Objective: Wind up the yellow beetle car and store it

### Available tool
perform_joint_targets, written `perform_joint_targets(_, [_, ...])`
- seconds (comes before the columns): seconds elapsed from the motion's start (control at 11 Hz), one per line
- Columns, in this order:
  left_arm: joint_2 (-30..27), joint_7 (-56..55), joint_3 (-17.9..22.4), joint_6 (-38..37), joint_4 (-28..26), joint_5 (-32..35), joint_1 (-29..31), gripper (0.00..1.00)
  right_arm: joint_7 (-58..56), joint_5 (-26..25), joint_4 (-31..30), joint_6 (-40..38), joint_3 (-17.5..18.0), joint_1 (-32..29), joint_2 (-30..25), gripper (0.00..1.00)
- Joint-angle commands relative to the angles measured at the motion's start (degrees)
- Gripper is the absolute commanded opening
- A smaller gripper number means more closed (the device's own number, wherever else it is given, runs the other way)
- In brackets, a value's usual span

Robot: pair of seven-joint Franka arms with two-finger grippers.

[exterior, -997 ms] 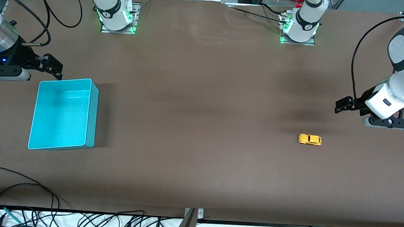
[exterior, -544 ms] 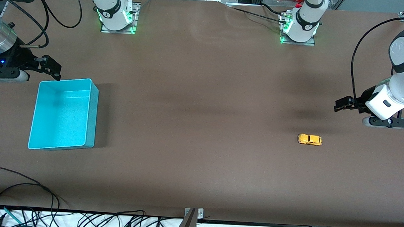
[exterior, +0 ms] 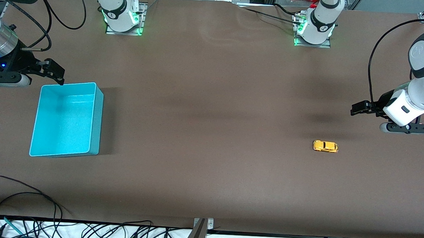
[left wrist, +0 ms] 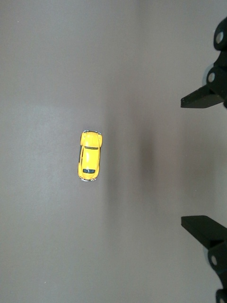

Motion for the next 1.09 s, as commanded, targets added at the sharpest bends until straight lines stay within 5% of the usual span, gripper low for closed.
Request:
perform_joint_targets(0.0, [0.6,-2.1,-0.6,-1.3,0.6,0.9,0.5,1.00,0.4,1.2,1.2,-1.0,-0.1,-0.8,0.9,1.00])
perform_joint_targets(0.27, [0.7,-2.5,-0.6,-1.3,0.5,0.9,0.6,1.00,0.4,10.6,2.1,-0.6,-4.0,-1.2,0.4,1.00])
perform_joint_targets(1.0, [10.0,-50.0,-0.5,6.5,-0.3,0.6,1.3,1.00,1.8,4.4,2.2,-2.0,-3.0,-0.1,0.4,1.00])
